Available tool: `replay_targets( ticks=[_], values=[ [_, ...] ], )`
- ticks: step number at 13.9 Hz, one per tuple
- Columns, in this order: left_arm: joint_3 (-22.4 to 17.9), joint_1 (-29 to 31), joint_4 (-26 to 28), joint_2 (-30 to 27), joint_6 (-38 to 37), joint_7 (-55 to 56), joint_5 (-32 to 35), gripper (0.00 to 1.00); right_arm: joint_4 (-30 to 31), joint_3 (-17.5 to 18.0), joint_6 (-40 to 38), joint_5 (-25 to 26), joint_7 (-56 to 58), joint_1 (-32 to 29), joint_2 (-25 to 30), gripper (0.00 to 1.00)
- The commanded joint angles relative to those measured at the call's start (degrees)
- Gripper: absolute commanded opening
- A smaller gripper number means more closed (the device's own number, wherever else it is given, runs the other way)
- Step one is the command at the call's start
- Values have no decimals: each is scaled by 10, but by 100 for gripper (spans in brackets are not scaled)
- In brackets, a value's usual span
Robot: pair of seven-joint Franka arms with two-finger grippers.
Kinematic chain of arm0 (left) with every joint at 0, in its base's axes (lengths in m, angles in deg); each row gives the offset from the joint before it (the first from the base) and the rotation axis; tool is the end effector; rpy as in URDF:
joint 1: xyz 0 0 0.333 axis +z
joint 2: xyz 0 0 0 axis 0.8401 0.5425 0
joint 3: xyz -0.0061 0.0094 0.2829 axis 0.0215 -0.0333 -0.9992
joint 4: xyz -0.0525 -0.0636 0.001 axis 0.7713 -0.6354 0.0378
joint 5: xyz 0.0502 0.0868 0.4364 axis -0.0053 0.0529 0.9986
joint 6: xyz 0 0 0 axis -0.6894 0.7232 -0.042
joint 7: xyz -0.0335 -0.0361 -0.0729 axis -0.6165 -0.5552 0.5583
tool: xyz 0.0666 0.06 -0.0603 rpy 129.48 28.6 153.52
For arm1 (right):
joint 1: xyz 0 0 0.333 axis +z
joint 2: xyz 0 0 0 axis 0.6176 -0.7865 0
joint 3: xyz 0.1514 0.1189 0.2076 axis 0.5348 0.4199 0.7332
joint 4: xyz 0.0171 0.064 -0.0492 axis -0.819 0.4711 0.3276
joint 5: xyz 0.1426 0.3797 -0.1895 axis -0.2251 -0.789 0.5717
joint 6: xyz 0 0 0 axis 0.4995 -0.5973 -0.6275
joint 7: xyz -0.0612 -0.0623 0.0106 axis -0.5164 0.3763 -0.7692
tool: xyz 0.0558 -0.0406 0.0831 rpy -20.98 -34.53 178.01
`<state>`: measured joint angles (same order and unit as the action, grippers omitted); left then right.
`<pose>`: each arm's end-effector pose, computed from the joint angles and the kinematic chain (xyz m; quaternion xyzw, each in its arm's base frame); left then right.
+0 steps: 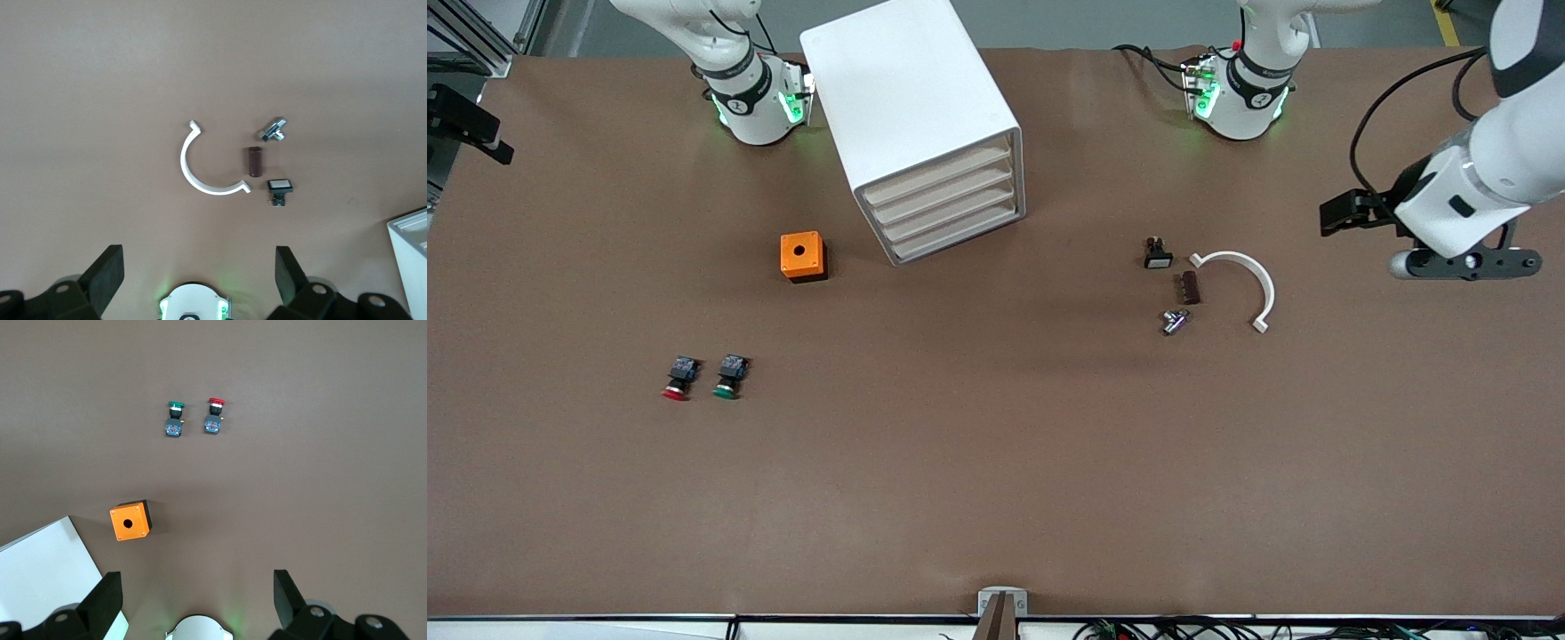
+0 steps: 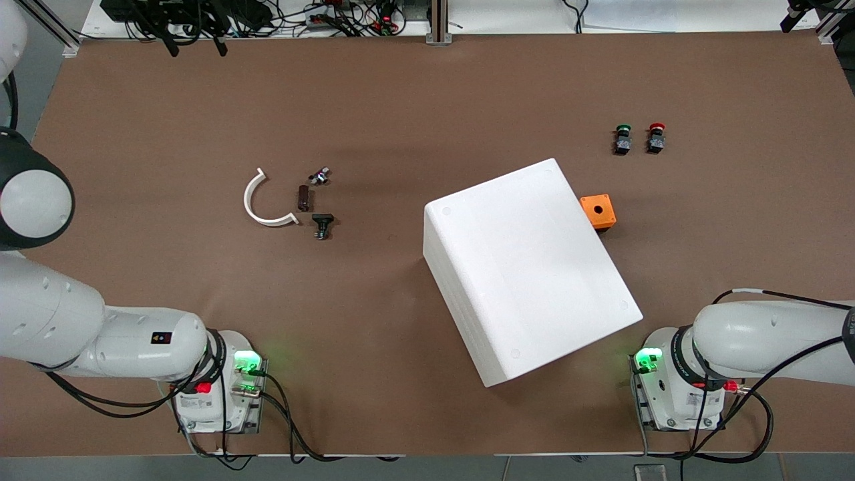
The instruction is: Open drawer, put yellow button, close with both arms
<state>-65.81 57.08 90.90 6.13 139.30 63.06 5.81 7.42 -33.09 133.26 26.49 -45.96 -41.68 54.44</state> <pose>0.6051 -0.0706 0.5434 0.9945 -0.0112 -0.1043 0.0023 0.5309 -0.0771 0.6434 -0.9996 0.0181 0.0199 0.0088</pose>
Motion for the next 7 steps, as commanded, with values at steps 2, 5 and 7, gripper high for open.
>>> replay_targets(
  ticks=[2,5,7],
  values=[
    [8,59,35,-41,11,-75,0,100,9,3,0,-9,7,-7,11,100],
    [8,69,47,-44,33,-83,-1,100,9,3,0,-9,7,-7,11,100],
    [3,54,55,-46,50,-83,-5,100,9,4,0,-9,7,-6,11,100]
  ],
)
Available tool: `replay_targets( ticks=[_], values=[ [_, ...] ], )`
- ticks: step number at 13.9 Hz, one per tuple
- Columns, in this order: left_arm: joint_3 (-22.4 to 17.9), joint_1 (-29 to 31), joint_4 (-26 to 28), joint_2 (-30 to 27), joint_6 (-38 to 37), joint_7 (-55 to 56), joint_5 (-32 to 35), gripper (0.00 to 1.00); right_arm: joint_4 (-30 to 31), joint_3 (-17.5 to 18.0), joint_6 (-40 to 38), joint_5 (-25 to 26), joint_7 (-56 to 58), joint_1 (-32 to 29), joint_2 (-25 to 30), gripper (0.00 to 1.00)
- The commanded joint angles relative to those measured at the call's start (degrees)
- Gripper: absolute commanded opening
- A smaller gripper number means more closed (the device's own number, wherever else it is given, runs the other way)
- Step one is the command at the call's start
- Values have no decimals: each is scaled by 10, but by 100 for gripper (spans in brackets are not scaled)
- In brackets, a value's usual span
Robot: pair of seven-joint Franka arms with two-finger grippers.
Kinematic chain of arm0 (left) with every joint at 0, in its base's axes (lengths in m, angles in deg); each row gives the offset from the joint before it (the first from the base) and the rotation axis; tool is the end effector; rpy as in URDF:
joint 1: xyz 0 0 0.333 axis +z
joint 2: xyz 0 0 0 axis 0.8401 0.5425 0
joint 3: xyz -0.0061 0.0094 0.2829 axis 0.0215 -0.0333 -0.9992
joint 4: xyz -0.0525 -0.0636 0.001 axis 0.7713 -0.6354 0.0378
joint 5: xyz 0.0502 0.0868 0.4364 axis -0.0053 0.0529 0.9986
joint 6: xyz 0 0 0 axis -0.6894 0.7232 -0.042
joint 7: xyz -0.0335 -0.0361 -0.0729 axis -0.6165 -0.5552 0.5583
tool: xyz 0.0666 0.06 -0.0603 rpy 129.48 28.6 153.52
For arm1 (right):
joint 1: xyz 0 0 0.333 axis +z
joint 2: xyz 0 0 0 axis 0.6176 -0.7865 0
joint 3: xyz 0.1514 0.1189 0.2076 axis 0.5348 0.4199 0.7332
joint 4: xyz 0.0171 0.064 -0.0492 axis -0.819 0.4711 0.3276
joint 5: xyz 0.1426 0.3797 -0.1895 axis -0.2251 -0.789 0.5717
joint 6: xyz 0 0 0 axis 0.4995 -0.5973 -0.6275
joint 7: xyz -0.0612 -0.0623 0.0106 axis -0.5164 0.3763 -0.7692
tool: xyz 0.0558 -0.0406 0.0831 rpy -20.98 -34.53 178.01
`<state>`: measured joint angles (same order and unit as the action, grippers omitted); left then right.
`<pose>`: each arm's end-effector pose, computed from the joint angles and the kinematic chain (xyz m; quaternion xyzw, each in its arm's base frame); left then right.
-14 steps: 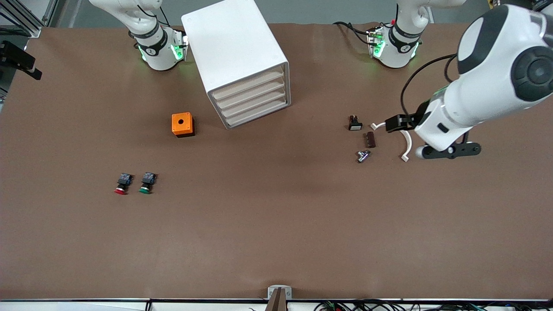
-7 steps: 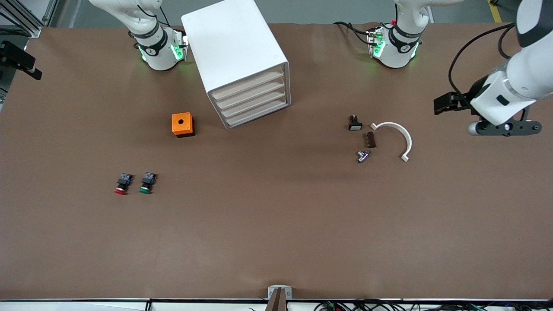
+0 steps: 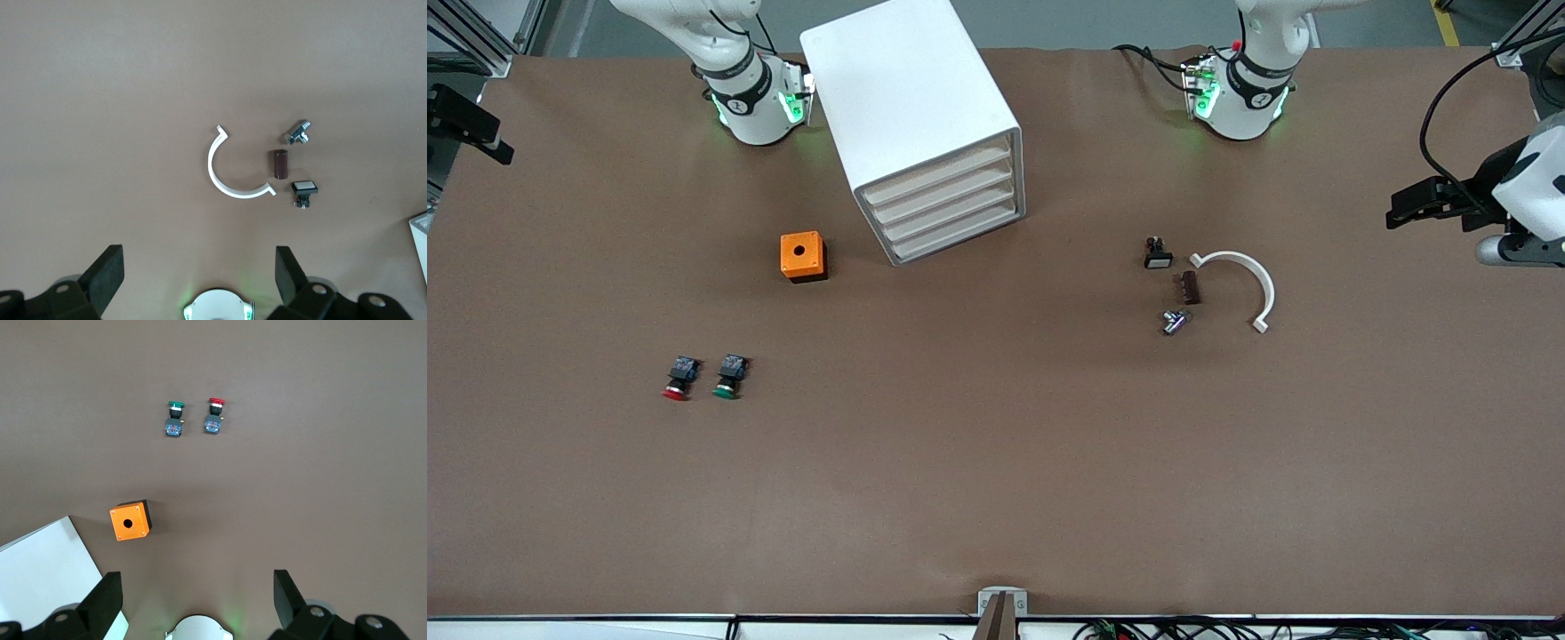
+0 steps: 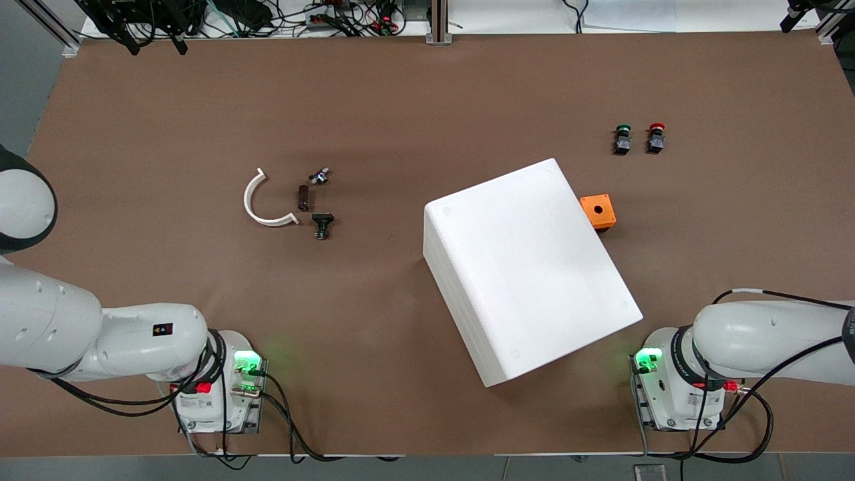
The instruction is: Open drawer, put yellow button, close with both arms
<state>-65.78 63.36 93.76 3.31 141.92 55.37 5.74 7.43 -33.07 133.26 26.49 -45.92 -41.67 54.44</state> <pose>0.6011 -0.0057 0.5505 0.9964 -0.0234 -0.0810 0.0124 0.5309 -0.0768 0.6433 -0.9996 0.0175 0.0200 0.0088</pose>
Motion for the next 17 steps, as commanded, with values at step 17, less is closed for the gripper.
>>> replay_targets(
  ticks=[17],
  values=[
    [-63,-82,52,-69,69,6,-3,100,9,5,0,-9,6,-1,12,100]
  ],
)
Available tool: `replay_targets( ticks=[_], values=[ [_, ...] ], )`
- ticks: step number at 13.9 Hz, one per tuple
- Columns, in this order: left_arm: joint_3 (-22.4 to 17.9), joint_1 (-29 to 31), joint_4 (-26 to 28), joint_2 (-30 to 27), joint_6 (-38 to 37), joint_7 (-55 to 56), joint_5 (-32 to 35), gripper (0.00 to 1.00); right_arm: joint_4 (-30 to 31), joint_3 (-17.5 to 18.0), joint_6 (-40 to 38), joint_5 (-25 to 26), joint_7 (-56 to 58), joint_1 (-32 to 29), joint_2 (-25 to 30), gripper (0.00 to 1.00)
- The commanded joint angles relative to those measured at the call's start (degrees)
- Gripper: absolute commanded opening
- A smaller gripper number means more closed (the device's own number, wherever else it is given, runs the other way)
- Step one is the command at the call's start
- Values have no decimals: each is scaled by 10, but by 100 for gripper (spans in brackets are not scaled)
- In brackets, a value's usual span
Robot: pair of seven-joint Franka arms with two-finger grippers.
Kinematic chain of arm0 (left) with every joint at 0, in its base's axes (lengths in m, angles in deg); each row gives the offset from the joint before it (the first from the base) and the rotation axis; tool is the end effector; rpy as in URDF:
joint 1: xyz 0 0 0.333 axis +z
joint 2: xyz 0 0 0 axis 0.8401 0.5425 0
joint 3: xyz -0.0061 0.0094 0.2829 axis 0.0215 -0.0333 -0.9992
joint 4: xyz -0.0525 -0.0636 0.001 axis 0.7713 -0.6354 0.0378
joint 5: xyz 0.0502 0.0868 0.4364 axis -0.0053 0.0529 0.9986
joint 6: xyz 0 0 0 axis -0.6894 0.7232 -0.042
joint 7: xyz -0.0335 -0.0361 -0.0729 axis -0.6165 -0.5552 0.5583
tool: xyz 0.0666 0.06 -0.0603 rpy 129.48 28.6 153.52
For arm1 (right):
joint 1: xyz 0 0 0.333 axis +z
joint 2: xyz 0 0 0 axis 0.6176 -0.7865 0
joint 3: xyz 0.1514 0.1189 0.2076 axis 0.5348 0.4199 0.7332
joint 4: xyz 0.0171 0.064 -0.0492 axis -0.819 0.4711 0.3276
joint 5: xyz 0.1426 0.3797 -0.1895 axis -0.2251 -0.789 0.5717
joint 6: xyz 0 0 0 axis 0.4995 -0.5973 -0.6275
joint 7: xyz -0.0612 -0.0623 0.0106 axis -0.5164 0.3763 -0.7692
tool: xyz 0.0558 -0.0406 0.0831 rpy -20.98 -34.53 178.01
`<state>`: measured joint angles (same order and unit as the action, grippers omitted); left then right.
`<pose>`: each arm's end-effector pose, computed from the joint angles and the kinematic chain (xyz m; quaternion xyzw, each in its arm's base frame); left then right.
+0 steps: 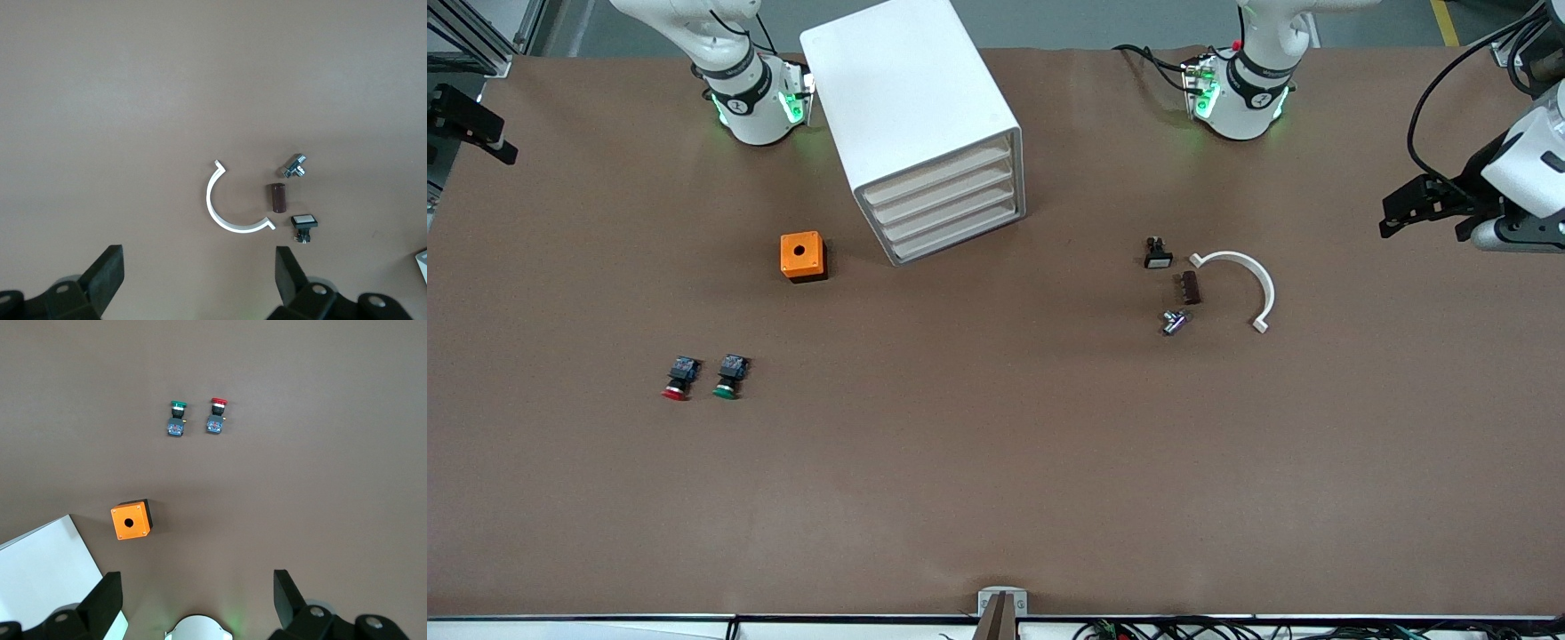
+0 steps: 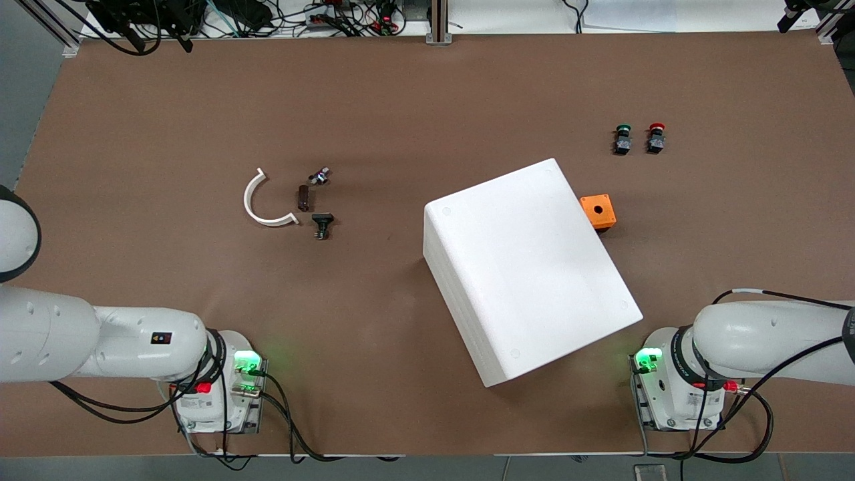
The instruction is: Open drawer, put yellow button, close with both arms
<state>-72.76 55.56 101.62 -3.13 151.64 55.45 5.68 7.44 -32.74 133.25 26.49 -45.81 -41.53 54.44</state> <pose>0.5868 -0.0141 0.5587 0.9995 -0.0288 -0.0089 0.0109 0.5315 -0.0721 0.6432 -0.9997 0.0125 0.0203 0.0082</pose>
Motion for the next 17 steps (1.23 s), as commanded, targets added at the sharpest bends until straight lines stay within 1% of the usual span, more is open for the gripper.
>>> replay_targets(
  ticks=[1,4,17],
  values=[
    [8,-4,-38,-4,-36,10,-3,100,9,2,0,-9,5,-2,11,100],
    [9,-6,-53,8,-36,57,-4,100,8,2,1,-9,5,-2,13,100],
    [9,0,-74,29,-36,46,1,100,8,2,3,-9,5,-2,13,100]
  ],
)
